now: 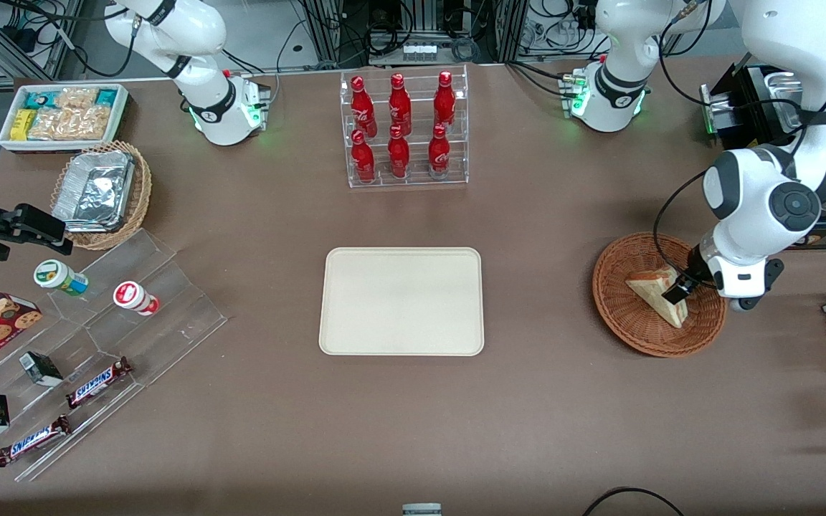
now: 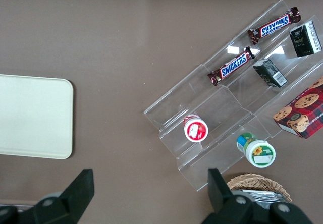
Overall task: Place sandwich from basket to tray
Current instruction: 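Close the left gripper on the wrapped sandwich and lift it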
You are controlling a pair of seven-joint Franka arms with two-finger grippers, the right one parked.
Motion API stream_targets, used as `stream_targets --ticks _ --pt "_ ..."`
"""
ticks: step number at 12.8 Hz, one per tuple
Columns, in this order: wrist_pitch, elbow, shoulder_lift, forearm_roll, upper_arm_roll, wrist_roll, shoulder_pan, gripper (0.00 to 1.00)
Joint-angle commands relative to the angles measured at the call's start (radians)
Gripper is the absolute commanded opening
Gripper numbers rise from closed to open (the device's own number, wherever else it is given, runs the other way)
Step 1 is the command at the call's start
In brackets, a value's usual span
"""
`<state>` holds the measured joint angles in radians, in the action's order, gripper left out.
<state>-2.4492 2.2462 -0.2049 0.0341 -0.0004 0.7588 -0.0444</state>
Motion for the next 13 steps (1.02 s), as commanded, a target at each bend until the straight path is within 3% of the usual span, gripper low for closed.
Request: stream_targets --ticks 1,5,7,10,13 --pt "-0.024 0.013 -0.001 -0.011 -0.004 0.031 0.011 1.00" --pt "-0.024 0.013 -0.014 -0.010 -0.003 0.059 0.040 0.98" --pt "-0.024 0.016 -0.022 -0.010 -0.003 0.062 0.041 0.68" --pt "-0.020 0.015 -0.019 -0.002 -0.003 0.060 0.040 0.01" --pt "0.042 -0.022 0.027 0.006 -0.006 0.060 0.049 0.00"
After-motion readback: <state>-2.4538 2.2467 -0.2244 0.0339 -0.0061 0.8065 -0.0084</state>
